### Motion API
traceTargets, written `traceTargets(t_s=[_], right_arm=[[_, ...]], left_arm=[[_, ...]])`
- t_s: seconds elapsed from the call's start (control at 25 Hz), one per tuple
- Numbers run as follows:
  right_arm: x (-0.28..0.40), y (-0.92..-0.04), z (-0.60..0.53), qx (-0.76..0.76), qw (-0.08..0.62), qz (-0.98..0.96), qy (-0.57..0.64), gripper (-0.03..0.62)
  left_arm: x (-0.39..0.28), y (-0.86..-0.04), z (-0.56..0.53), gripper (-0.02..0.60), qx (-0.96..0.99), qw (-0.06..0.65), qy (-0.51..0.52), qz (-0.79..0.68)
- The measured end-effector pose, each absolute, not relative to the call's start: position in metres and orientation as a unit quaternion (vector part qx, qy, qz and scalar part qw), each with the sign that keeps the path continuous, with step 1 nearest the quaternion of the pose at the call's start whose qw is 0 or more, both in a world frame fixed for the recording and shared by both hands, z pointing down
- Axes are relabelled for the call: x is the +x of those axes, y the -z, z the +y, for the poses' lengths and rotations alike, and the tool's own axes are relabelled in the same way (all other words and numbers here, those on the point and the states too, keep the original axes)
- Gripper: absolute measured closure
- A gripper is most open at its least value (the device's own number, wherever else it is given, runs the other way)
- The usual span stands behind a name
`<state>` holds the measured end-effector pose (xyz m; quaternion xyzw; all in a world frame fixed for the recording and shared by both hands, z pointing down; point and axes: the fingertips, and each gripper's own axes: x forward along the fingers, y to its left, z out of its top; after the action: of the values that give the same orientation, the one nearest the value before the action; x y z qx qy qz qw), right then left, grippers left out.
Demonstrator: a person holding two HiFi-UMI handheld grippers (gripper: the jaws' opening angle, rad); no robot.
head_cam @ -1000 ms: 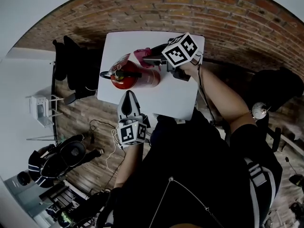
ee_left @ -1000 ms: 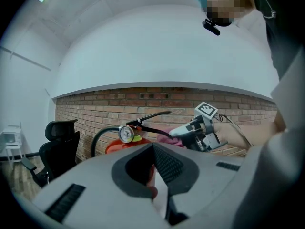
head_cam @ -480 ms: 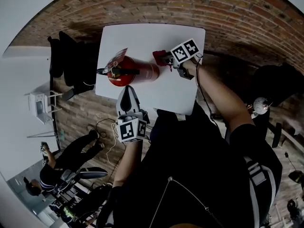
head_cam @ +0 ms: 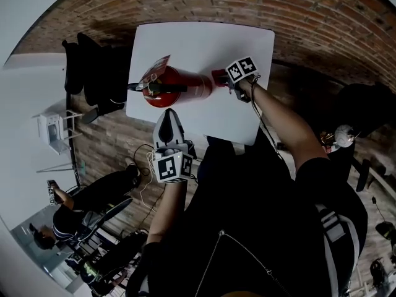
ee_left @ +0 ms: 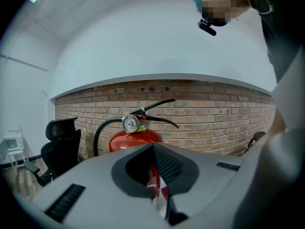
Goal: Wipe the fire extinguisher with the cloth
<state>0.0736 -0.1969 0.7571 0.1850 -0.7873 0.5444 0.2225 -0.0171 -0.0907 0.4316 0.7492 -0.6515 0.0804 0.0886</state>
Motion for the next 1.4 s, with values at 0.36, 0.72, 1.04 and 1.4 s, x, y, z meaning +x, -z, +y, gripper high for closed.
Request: traceTargets(t_s=[0.36, 0.72, 1.04, 1.4], right_arm=[[0.057, -0.806, -0.184, 0.204, 0.233, -0.762, -0.569, 0.479], [0.040, -0.824, -0.183, 0.208, 0.248, -0.749, -0.578, 0.479], [0.035, -0.822, -0.182, 0.193, 0.255, -0.741, -0.590, 0.479], [0.035, -0.795, -0.180, 0.193, 0.236, -0.743, -0.596, 0.479]], left_arm=[[-0.035, -0.438, -0.080, 0.572, 0.740, 0.095, -0.095, -0.659], [-0.049, -0.442, -0.069, 0.572, 0.734, 0.098, -0.102, -0.664], [-0.060, -0.444, -0.064, 0.572, 0.732, 0.107, -0.104, -0.664], [-0.065, -0.432, -0.066, 0.572, 0.745, 0.095, -0.098, -0.653]])
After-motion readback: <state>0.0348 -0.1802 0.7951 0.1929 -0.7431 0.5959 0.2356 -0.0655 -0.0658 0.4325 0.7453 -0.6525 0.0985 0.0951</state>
